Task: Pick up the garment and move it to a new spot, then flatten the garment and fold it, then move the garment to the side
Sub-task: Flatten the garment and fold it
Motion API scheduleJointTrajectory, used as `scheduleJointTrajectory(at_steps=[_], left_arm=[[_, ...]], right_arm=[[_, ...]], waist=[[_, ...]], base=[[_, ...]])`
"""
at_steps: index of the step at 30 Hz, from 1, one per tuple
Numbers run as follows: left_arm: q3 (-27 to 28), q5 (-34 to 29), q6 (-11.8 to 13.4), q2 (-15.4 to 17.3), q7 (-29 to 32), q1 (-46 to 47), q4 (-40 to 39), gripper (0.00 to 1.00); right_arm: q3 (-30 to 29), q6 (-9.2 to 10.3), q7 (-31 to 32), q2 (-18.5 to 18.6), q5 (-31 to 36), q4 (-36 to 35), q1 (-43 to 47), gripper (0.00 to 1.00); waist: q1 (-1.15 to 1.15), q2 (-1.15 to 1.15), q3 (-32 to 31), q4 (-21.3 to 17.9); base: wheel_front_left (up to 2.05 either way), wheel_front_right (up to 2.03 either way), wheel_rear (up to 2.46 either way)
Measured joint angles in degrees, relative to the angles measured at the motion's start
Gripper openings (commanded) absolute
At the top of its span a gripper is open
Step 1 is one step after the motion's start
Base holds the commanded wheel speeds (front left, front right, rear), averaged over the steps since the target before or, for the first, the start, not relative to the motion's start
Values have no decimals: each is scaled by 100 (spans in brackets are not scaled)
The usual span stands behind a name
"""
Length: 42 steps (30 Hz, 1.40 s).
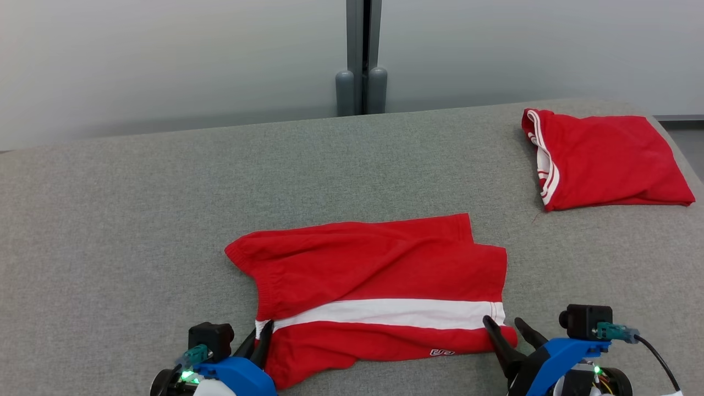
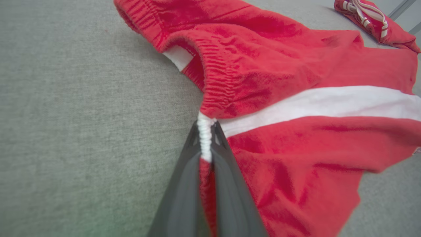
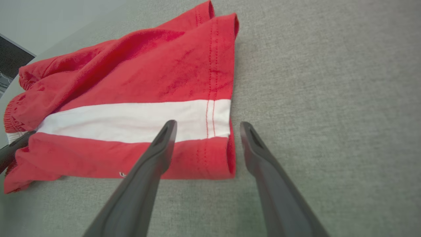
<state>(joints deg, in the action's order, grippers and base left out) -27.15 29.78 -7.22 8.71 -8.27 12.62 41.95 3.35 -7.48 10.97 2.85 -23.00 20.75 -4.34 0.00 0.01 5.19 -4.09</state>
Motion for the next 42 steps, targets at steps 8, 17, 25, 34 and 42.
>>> scheduleJointTrajectory(at_steps=[8, 17, 25, 34, 42], left_arm=[[-116, 116, 0, 37, -80, 172, 21, 0], [-166, 261, -21, 98, -152, 230, 96, 0], [-223, 372, -21, 155, -193, 249, 141, 0], [-318, 445, -21, 214, -200, 310, 123, 0], [-333, 996, -21, 134, -303, 306, -186, 0]], right_arm=[[252, -1, -1, -4, -53, 730, -643, 100], [455, 0, -192, -3, -13, 1029, -917, 100], [710, -1, -48, -5, -83, 637, -773, 100], [758, -1, 105, -4, -80, 610, -813, 93], [654, 0, -103, -4, 21, 385, -879, 0]], waist=[[0, 0, 192, 15], [0, 0, 192, 4], [0, 0, 152, -50], [0, 0, 234, -71], [0, 0, 125, 92]], base=[[0, 0, 0], [0, 0, 0], [0, 0, 0], [0, 0, 0], [0, 0, 0]])
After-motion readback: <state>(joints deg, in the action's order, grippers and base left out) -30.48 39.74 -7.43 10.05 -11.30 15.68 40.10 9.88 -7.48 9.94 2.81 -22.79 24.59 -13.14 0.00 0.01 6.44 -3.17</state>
